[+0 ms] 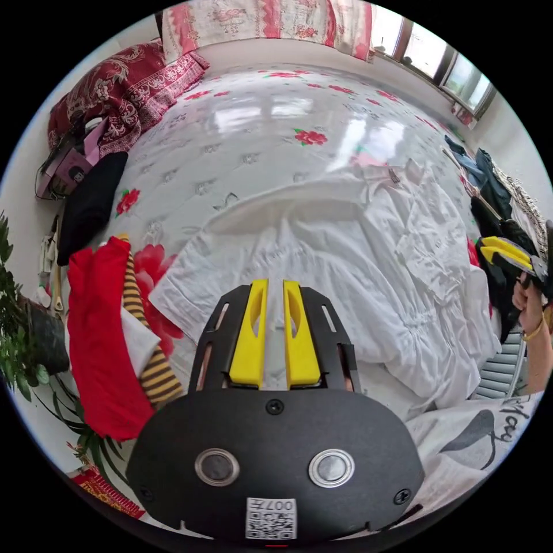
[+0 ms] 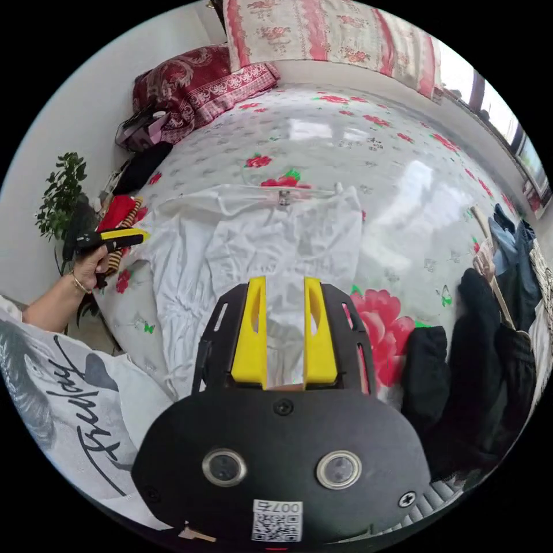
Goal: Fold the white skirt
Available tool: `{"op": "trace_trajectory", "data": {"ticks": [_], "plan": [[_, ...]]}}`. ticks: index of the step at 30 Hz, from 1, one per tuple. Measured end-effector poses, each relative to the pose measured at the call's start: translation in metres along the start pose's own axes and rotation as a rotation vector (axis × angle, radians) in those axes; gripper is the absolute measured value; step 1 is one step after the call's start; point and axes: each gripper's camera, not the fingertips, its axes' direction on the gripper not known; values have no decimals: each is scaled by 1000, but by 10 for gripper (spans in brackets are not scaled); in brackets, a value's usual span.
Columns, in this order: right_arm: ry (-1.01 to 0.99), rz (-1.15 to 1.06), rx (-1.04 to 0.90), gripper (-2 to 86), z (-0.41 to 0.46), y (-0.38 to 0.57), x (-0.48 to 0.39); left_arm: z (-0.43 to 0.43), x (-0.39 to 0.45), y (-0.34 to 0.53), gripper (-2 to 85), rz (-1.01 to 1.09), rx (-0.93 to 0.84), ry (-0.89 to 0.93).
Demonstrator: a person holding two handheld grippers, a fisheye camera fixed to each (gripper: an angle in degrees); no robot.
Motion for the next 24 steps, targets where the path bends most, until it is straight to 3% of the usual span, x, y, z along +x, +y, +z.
{"op": "trace_trajectory", "data": {"ticks": [3,8,13,15,18,21,24], "plan": [[29,-174,-107,86,48,-7,-42,10,22,26,59,49,-56,83],[89,-198,-275,42,86,-31,-29,28,39,38,59,152,-75,34],[276,91,-41,9,-11,-30,77,22,16,49,38,119,-97,95],[424,393,50,9,-63,2,157,18,9,53,28,104,-110,106],[463,682,105,17,-104,60,220,-2,-1,54,8,71,-71,93],[352,634,179,21,-115,96,200,-34,-6,44,21,102,72,115],[237,456,85,22,-76,111,138,-41,-12,18,40,117,132,122]]}}
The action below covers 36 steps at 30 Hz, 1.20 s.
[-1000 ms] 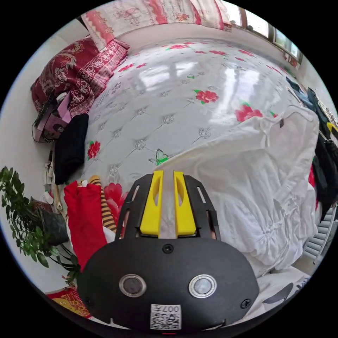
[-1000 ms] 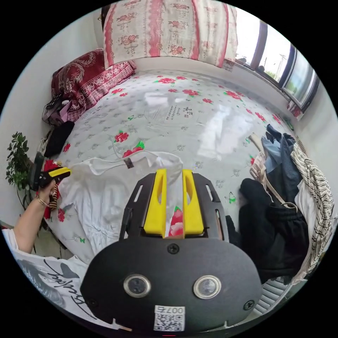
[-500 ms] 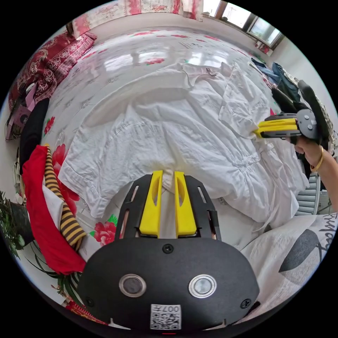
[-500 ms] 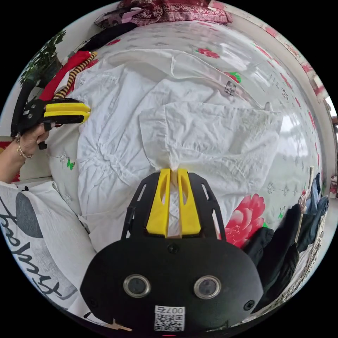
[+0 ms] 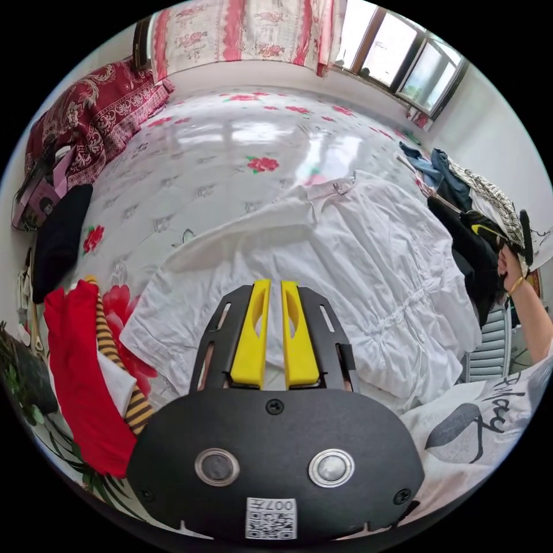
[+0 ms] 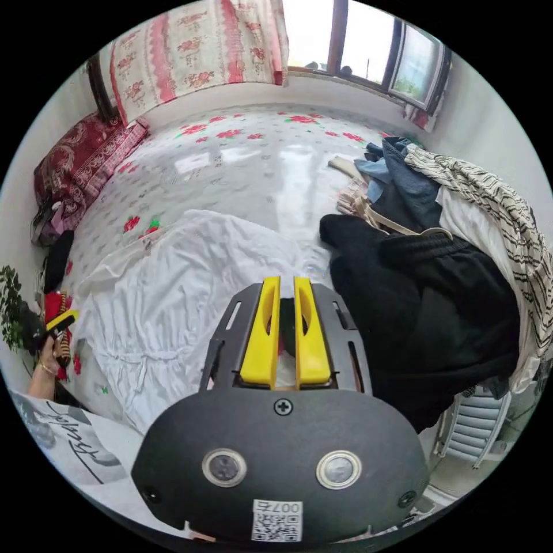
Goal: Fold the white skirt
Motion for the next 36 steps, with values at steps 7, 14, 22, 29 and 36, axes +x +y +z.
{"op": "trace_trajectory", "data": {"ticks": [7,14,22,29,36], "plan": [[-88,-450,-262,31,50,97,-157,68,-21,-89,55,58,-110,-57],[-62,-565,-407,38,92,113,-175,82,-71,-128,43,-146,-136,-72],[-113,-474,-323,36,84,123,-155,12,-52,32,4,-183,72,93],[-23,-560,-219,26,74,147,-164,6,-23,195,-3,-296,-124,172],[-245,-397,-178,12,27,125,-121,29,-6,191,62,-233,-138,271]]}}
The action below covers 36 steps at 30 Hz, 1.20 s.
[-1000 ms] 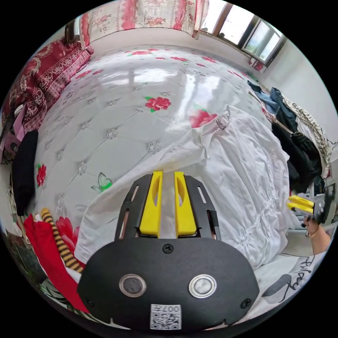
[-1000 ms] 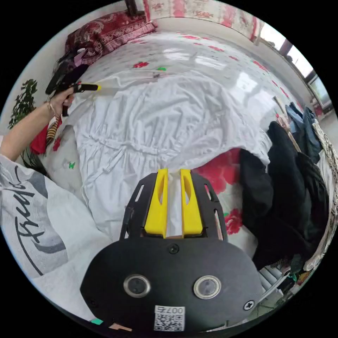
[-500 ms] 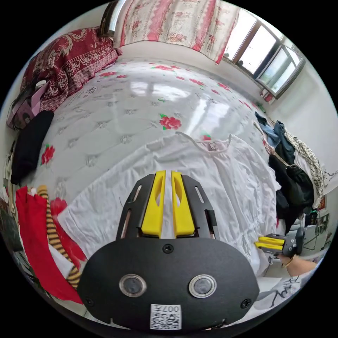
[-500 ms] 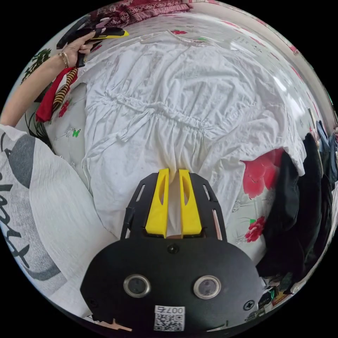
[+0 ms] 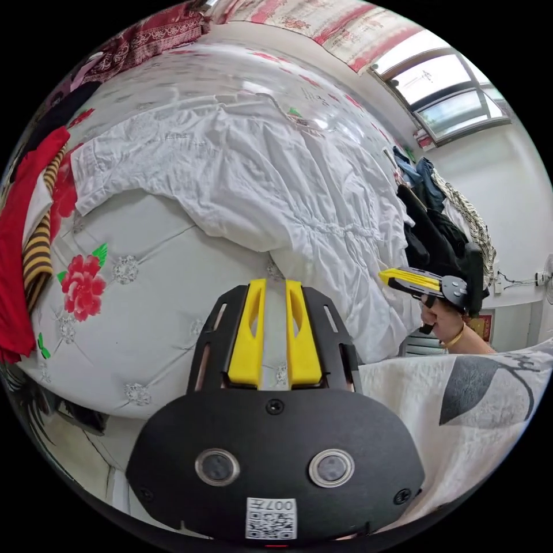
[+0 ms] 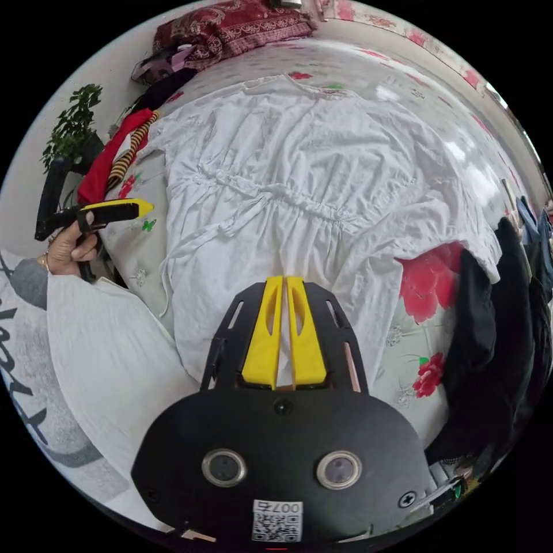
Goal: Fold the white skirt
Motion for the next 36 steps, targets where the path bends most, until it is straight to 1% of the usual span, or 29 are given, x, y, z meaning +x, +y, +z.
{"op": "trace_trajectory", "data": {"ticks": [2,3,4,5,6,9,11,12,13,14,16,18,21,23,25,28,31,34,36], "plan": [[26,40,105,19,-30,15,8,26,-4,-17,61,13,-76,-10],[59,70,140,26,-46,26,15,27,-6,-21,55,-1,-78,-32],[77,85,149,30,-51,32,18,24,-8,-29,50,2,-42,-27],[106,109,154,38,-60,44,24,21,-7,-41,52,3,-55,20],[127,136,136,45,-62,55,32,19,-4,-47,50,12,-56,37],[132,179,61,59,-50,77,48,-1,33,-80,42,134,32,50],[85,203,1,64,-35,81,56,-2,77,-110,44,261,75,62],[46,206,-41,66,-23,81,57,2,86,-116,46,286,64,66],[32,203,-64,67,-18,79,57,13,100,-128,52,314,11,75],[16,186,-105,69,-8,76,56,23,107,-135,57,315,-41,71],[-7,139,-161,69,4,71,50,29,109,-133,58,307,-63,34],[56,115,-170,71,9,68,45,26,102,-118,53,306,-43,-5],[76,92,-159,68,7,68,44,8,75,-81,53,277,23,-44],[70,91,-147,60,5,69,47,-8,45,-51,53,192,71,-64],[65,111,-143,48,3,68,53,-13,21,-33,53,124,80,-53],[89,110,-144,22,1,65,56,-3,-11,-18,61,38,21,-53],[118,59,-171,6,-1,60,53,12,-24,-24,72,2,-26,-12],[106,33,-171,0,-13,54,54,21,-12,-47,98,48,-14,64],[49,43,-142,-1,-26,53,61,29,2,-64,112,98,-24,81]]}}
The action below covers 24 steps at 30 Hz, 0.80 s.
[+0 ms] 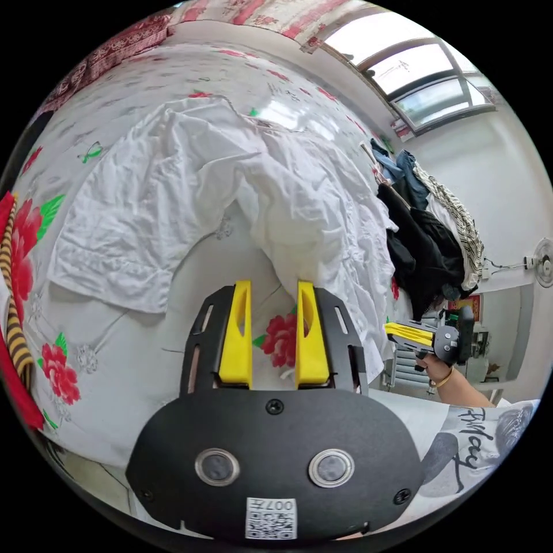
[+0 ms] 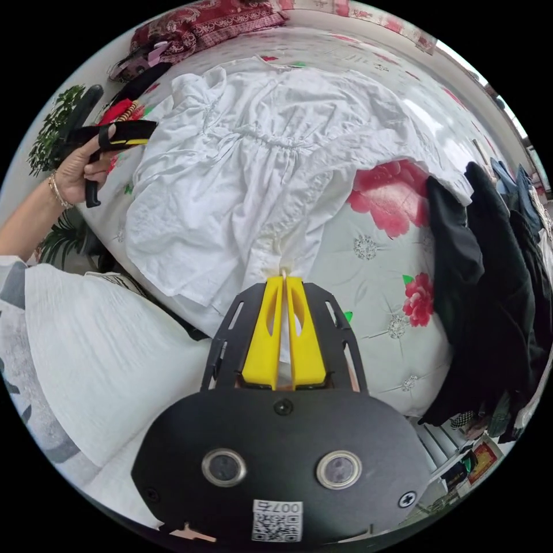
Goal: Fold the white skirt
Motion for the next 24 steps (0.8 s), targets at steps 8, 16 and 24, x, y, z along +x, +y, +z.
{"op": "trace_trajectory", "data": {"ticks": [8,16,24], "plan": [[-98,62,76,-2,-34,9,29,9,15,-29,-2,91,-95,-49],[-169,122,149,-2,-52,21,63,-68,-8,41,-9,35,20,-61],[-246,104,169,3,-73,33,80,-137,1,91,9,18,60,-100]]}}
